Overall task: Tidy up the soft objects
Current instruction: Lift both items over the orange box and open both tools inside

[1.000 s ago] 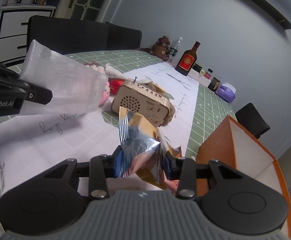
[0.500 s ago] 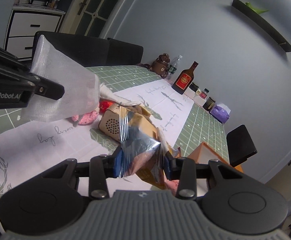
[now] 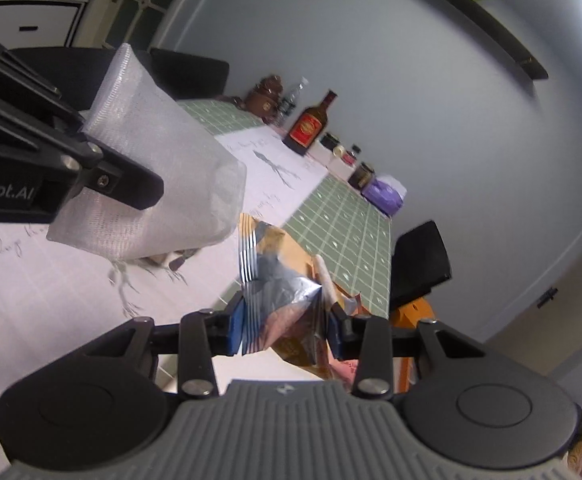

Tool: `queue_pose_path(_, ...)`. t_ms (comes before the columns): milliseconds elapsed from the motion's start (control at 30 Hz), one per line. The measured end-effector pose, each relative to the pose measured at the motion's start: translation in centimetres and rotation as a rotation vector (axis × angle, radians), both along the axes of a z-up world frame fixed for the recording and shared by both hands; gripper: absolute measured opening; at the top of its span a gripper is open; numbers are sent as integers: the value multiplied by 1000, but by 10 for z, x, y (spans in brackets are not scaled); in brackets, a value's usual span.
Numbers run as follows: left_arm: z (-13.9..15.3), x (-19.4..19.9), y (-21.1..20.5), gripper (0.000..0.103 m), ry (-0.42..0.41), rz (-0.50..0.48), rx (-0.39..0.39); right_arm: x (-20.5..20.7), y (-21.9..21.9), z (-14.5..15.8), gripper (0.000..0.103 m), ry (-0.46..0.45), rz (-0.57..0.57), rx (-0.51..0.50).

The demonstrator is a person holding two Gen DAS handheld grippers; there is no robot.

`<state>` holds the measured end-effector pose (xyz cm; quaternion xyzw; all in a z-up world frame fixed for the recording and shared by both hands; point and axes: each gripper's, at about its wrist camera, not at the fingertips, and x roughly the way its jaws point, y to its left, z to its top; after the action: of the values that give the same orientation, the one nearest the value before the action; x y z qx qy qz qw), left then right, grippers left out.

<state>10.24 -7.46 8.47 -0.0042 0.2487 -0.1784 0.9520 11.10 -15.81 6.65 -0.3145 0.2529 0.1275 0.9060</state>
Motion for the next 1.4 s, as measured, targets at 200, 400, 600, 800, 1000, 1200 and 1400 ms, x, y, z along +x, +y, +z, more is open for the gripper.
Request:
queue_pose_path(200,-6,36,-47,2,104,-123,62,29,-33,-8,39,112,-45,-16)
queue_pose_path(400,-29,59,-83,2,218,-219,95,41,-65,-25,39,174,-57,-28)
queue_pose_path(600,-58,85,-104,2,333,-248,155,53,-80,-46,39,241,-30,-31)
queue_pose_path(800,-78,98,-111,2,414,-273,204,67,-86,-67,40,336,-7,-38)
queue_pose_path(1000,-96,104,-121,2,457,-311,247,78,-93,-86,40,435,7,-11)
queue_pose_path(1200,-111,108,-128,3,493,-331,285,84,-96,-93,42,467,21,-7)
queue_pose_path(1400,-113,110,-125,6,501,-330,281,85,-93,-97,47,467,21,-37)
